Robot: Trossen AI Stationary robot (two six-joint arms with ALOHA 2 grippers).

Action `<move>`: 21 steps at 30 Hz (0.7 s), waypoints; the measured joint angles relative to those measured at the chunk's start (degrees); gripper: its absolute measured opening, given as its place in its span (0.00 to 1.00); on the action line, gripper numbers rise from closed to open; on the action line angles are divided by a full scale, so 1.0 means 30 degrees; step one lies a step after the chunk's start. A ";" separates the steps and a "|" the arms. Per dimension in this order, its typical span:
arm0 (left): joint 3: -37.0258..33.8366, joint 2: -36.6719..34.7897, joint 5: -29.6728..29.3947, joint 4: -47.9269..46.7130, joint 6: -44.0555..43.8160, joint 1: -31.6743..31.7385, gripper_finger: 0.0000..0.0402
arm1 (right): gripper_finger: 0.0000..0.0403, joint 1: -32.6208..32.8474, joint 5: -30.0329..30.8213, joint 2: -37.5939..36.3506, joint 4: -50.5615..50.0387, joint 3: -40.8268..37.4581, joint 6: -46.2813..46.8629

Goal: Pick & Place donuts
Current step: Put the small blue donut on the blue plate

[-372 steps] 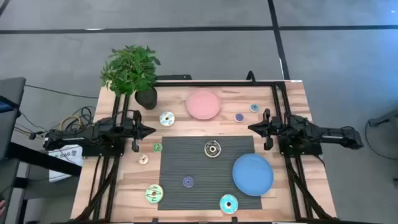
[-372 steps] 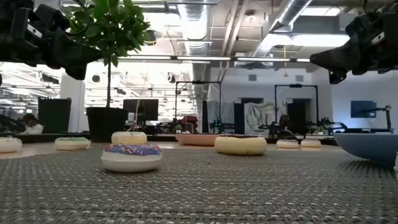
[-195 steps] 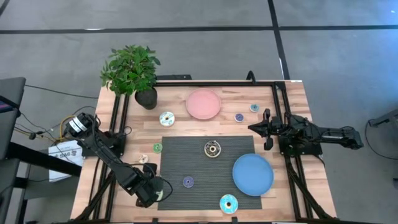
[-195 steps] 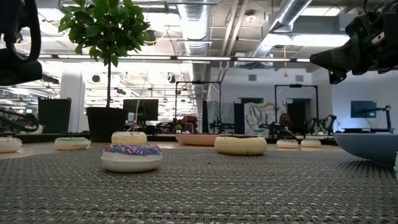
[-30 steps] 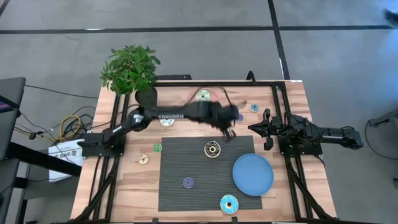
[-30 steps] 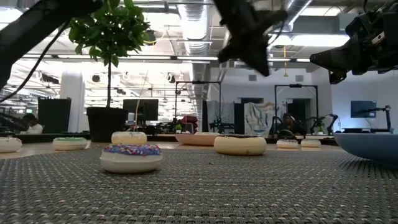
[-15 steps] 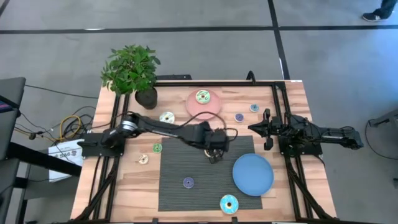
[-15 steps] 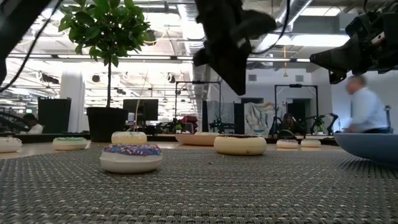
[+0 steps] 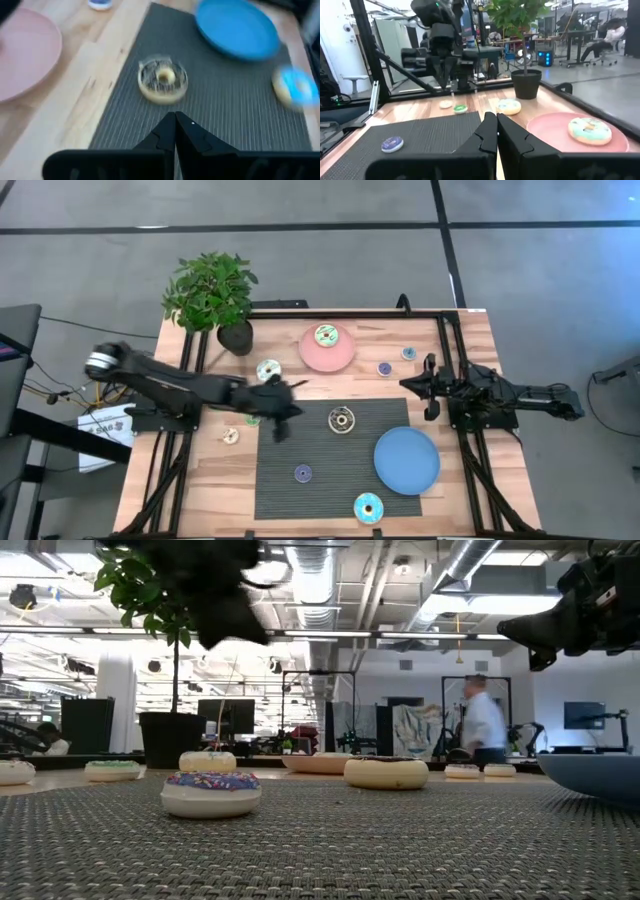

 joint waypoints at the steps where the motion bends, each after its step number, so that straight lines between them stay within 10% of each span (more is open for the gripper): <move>1: -0.0850 -0.0957 0.0577 -0.0139 0.0943 -0.0040 0.00 | 0.00 -0.0076 0.0457 0.0000 0.0002 0.0000 -0.0016; 11: -0.5637 -0.8420 0.0629 -0.0976 0.4493 -0.0074 0.00 | 0.00 -0.0322 0.6149 0.2577 0.5498 0.0655 0.1986; 21: -0.7040 -1.1438 0.1230 -0.1502 0.5599 0.0440 0.00 | 0.00 -0.1067 1.1640 1.2878 -0.0497 0.8386 0.5807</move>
